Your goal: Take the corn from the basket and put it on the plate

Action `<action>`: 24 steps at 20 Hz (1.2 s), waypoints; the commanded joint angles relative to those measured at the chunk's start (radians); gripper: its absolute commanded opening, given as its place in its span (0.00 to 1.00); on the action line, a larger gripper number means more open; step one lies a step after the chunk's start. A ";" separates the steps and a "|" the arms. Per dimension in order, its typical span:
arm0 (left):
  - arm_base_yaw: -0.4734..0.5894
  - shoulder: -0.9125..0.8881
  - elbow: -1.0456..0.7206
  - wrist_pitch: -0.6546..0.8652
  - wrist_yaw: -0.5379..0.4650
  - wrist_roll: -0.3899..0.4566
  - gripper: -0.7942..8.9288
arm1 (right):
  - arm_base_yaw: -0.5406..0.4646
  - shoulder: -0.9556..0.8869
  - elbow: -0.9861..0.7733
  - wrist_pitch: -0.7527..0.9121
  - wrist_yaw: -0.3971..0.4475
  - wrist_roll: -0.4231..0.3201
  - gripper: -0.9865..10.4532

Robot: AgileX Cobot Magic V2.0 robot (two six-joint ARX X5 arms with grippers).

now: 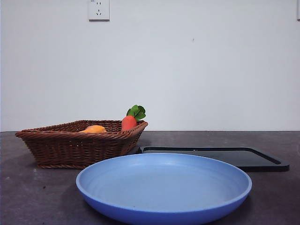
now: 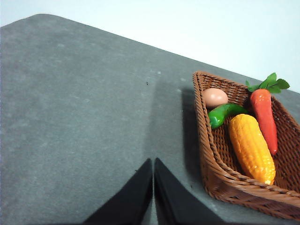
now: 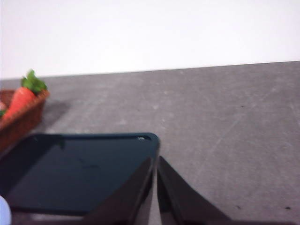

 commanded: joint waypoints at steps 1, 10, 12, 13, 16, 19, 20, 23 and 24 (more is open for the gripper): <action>0.002 -0.001 -0.007 -0.042 0.003 -0.076 0.09 | 0.000 -0.001 -0.002 0.031 -0.018 0.084 0.09; 0.002 0.008 0.133 -0.154 0.095 -0.140 0.09 | 0.004 0.014 0.122 -0.091 -0.030 0.206 0.09; 0.002 0.026 0.173 -0.156 0.112 -0.154 0.09 | 0.005 0.037 0.172 -0.112 -0.040 0.206 0.09; 0.002 0.039 0.191 -0.159 0.125 -0.154 0.09 | 0.005 0.050 0.196 -0.122 -0.050 0.206 0.09; 0.002 0.095 0.257 -0.195 0.167 -0.148 0.09 | 0.006 0.103 0.283 -0.163 -0.079 0.194 0.09; 0.002 0.171 0.329 -0.246 0.234 -0.108 0.09 | 0.011 0.176 0.391 -0.230 -0.128 0.143 0.09; 0.002 0.198 0.354 -0.264 0.254 -0.090 0.09 | 0.014 0.204 0.430 -0.264 -0.140 0.123 0.09; 0.002 0.277 0.434 -0.323 0.320 -0.033 0.09 | 0.030 0.292 0.541 -0.383 -0.175 0.048 0.09; 0.002 0.300 0.461 -0.344 0.340 -0.011 0.09 | 0.035 0.320 0.572 -0.421 -0.188 0.023 0.09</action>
